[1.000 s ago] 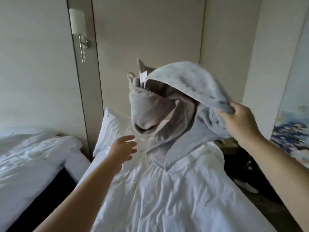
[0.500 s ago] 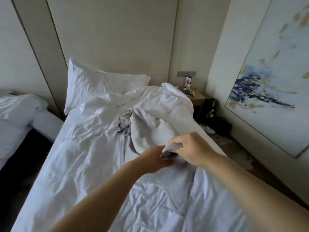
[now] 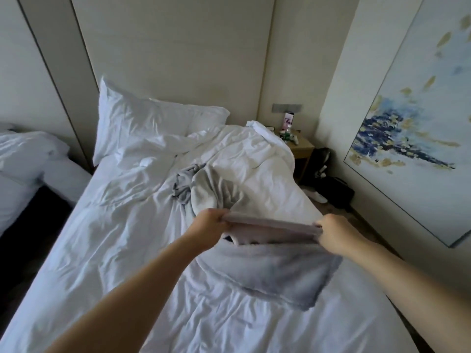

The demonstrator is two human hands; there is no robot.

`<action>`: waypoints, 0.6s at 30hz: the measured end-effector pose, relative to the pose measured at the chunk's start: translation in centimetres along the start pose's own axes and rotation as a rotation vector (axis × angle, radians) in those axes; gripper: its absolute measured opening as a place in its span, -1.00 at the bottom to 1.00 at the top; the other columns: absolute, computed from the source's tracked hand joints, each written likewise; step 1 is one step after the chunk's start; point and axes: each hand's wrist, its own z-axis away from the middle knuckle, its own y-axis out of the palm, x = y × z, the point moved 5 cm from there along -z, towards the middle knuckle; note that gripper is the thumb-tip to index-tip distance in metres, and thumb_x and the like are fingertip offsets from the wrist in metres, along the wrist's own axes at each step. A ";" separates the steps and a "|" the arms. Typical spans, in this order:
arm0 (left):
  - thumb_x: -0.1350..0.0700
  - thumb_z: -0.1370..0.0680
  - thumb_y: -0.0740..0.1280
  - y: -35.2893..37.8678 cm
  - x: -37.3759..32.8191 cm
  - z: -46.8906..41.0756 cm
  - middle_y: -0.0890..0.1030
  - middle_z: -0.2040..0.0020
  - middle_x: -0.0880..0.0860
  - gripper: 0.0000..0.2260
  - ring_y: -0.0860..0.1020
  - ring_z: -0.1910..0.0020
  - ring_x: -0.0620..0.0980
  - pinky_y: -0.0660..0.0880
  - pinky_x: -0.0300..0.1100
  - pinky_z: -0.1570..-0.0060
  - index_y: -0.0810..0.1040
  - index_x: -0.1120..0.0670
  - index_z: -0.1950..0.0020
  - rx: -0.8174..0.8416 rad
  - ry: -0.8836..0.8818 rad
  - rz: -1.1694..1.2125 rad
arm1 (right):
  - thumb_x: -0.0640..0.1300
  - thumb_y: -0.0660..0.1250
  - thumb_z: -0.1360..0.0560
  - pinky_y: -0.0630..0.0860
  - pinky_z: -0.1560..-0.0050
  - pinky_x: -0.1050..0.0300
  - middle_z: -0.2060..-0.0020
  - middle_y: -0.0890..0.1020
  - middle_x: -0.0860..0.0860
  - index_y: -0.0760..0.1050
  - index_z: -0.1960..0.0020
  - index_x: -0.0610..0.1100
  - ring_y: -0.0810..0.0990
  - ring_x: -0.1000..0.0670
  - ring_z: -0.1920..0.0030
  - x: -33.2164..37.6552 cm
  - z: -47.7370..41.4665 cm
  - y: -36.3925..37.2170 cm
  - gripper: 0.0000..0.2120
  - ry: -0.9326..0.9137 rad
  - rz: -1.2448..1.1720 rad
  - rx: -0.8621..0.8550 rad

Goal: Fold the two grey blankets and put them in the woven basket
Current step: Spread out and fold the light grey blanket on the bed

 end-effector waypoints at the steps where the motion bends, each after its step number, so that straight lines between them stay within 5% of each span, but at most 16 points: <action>1: 0.27 -0.49 0.29 -1.6 -1.6 -0.4 0.43 0.43 -0.10 -0.72 0.40 0.33 -0.07 0.34 -0.18 0.29 0.50 0.02 0.39 -0.110 0.033 0.052 | -0.20 0.33 -0.49 0.45 0.29 0.10 0.32 0.56 -0.04 0.51 0.25 -0.09 0.55 -0.07 0.26 -0.7 -0.9 0.0 -0.86 -0.004 -0.056 -0.052; 7: 0.06 -0.43 0.27 -7.9 -8.5 -2.7 0.60 0.32 -0.15 -0.83 0.55 0.24 -0.17 0.51 -0.23 0.16 0.63 -0.09 0.29 -0.531 0.174 0.531 | -0.04 0.29 -0.55 0.35 0.36 0.11 0.40 0.55 -0.07 0.46 0.24 -0.15 0.53 -0.04 0.35 -1.3 -6.5 -2.3 -0.76 0.021 -0.471 -0.297; 10: 0.12 -0.52 0.25 -9.7 -7.4 -3.7 0.59 0.34 -0.16 -0.81 0.55 0.23 -0.20 0.46 -0.24 0.24 0.58 -0.02 0.27 -0.714 0.096 0.315 | -0.04 0.31 -0.52 0.31 0.33 0.08 0.43 0.51 -0.08 0.39 0.31 -0.16 0.50 -0.08 0.37 -0.9 -9.2 -4.7 -0.70 0.012 -0.654 -0.290; 12: 0.07 -0.57 0.17 -9.8 -4.7 -4.5 0.63 0.03 0.10 -0.80 0.54 -0.09 0.11 0.47 -0.04 -0.01 0.58 0.07 0.02 -0.746 -0.189 0.125 | -0.09 0.35 -0.47 0.27 0.30 0.09 0.42 0.47 -0.07 0.40 0.32 -0.14 0.46 -0.07 0.35 -0.1 -10.3 -6.5 -0.76 -0.005 -0.760 -0.261; 13: -0.01 -0.59 0.13 -9.3 -2.7 -4.7 0.55 -0.14 0.22 -0.70 0.47 -0.20 0.21 0.42 0.04 -0.15 0.53 0.11 -0.15 -0.688 -0.390 0.154 | -0.11 0.37 -0.43 0.25 0.30 0.11 0.42 0.45 -0.06 0.42 0.31 -0.14 0.44 -0.04 0.35 0.8 -10.6 -7.5 -0.79 -0.043 -0.772 -0.230; 15: -0.16 -0.57 0.08 -6.2 0.1 -4.4 0.49 -0.12 0.26 -0.59 0.47 -0.10 0.26 0.38 0.12 -0.13 0.43 0.12 -0.21 -0.399 -0.742 0.544 | -0.14 0.43 -0.39 0.26 0.32 0.14 0.41 0.45 -0.02 0.47 0.27 -0.18 0.43 0.02 0.34 3.4 -10.3 -9.0 -0.83 -0.188 -0.712 -0.134; 18: -0.04 -0.47 0.15 0.6 -0.6 -4.7 0.57 0.00 0.36 -0.50 0.57 0.06 0.34 0.51 0.19 -0.01 0.43 0.33 -0.21 0.086 -0.707 1.255 | -0.15 0.46 -0.34 0.37 0.33 0.26 0.39 0.51 0.13 0.53 0.19 -0.12 0.48 0.16 0.35 8.0 -7.9 -8.3 -0.88 -0.479 -0.517 0.142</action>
